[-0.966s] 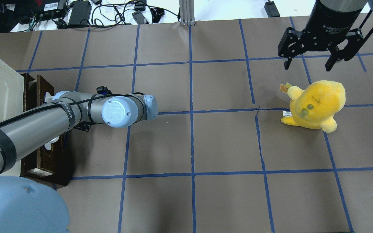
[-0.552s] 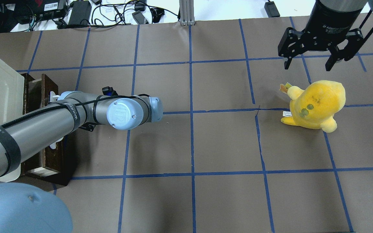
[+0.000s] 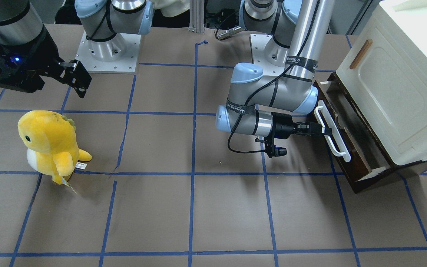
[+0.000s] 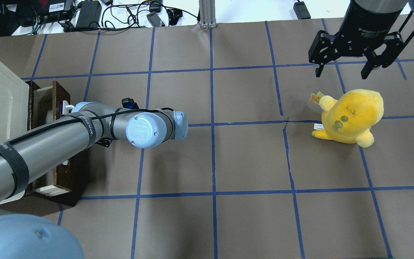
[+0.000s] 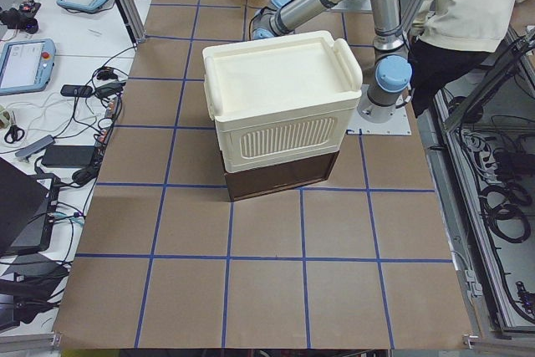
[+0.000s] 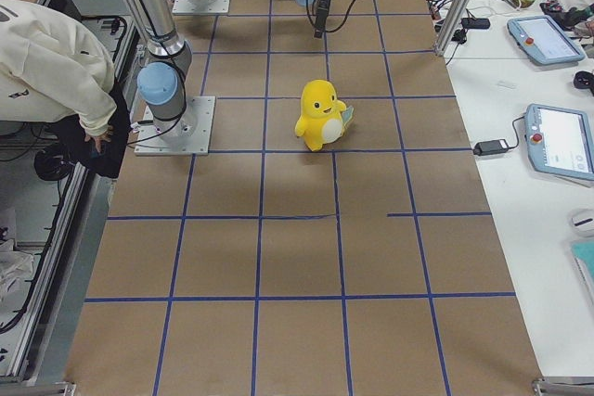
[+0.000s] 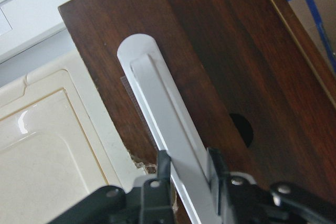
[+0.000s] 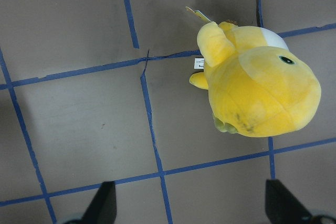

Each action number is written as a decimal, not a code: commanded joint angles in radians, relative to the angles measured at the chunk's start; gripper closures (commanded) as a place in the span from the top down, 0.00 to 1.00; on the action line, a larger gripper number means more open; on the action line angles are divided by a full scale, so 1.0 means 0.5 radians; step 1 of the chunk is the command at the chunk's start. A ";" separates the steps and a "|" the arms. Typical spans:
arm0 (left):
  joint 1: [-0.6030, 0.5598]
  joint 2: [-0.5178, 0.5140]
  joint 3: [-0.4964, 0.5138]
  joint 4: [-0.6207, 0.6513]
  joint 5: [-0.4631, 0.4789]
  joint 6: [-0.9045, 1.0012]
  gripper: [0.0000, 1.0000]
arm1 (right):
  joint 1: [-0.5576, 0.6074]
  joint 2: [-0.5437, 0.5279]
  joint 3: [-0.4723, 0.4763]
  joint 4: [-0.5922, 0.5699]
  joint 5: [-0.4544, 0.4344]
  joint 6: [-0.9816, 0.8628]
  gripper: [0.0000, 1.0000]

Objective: Pull drawer sideways
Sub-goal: 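Pull the handle with the left gripper, sliding the drawer out sideways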

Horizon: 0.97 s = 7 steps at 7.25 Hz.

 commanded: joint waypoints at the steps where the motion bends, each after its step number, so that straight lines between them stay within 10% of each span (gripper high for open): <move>1: -0.023 -0.014 0.000 0.002 0.002 0.013 0.29 | 0.000 0.000 0.000 -0.001 0.000 0.000 1.00; 7: 0.010 -0.029 0.059 0.002 0.002 0.007 0.32 | 0.000 0.000 0.000 -0.001 0.000 0.000 1.00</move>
